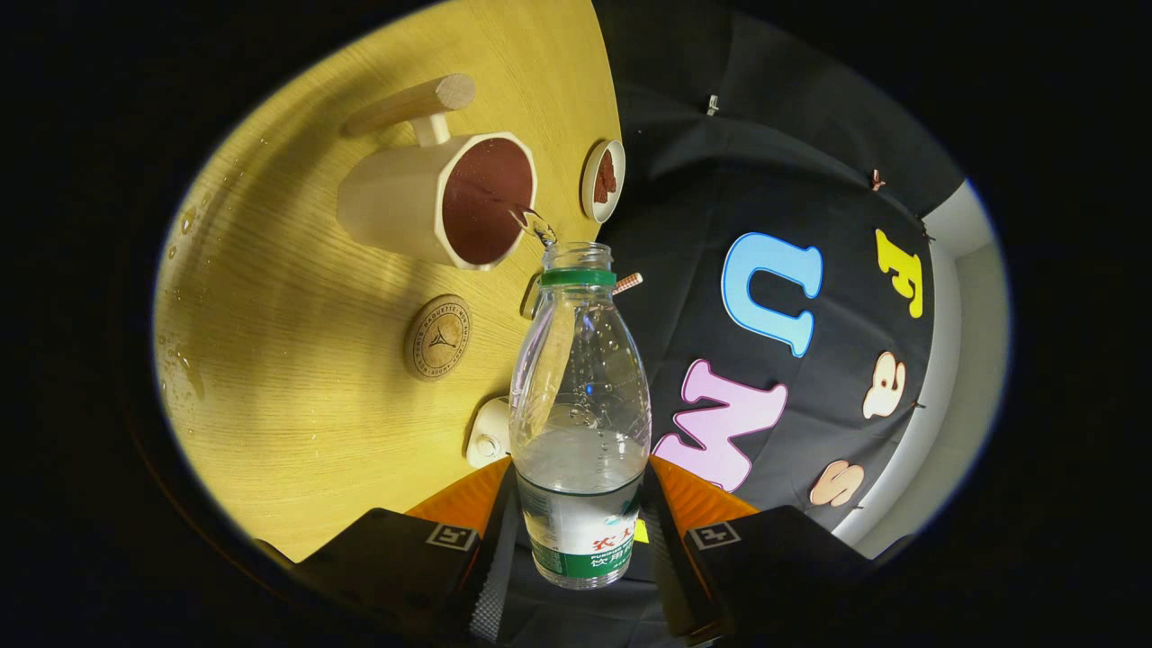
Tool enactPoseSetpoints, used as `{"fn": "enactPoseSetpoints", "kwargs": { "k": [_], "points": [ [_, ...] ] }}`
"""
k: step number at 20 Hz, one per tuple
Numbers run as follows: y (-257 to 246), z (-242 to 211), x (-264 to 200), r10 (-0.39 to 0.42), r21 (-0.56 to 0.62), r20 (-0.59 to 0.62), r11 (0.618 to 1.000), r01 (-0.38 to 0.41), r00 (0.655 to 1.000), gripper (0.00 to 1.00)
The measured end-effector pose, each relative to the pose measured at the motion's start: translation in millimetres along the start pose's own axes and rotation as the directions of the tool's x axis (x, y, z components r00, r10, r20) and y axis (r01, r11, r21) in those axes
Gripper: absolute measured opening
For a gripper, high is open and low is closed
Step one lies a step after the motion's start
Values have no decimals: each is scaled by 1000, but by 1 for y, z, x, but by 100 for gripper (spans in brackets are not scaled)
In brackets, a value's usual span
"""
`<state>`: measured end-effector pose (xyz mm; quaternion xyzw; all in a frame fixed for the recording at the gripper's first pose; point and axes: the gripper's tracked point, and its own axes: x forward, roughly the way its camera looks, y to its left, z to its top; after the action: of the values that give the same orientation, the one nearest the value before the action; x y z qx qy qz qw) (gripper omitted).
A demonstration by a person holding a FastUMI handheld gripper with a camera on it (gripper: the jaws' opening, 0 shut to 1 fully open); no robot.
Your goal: Take the bottle from table, then pour the juice into the cup, finally place the bottle on the coaster
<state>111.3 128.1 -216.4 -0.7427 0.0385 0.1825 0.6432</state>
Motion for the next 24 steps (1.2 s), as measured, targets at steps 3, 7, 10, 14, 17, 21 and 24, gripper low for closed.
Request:
{"fn": "enactPoseSetpoints", "kwargs": {
  "k": [3, 7, 10, 14, 17, 21, 24],
  "points": [
    [-5, -2, 0, -15, -31, 5, 999, 15, 1000, 70],
    [-13, -3, 0, -25, -52, 4, 998, 25, 1000, 70],
    [-16, -3, -1, -31, -73, 7, 997, 32, 999, 70],
    [-21, 0, 0, -40, -115, 20, 993, 42, 999, 70],
    [-27, 4, 3, -52, -137, 25, 989, 55, 998, 70],
    [-36, 9, 4, -78, -189, 39, 978, 84, 996, 70],
    [-39, 12, 4, -89, -228, 50, 969, 98, 995, 69]
  ]
}}
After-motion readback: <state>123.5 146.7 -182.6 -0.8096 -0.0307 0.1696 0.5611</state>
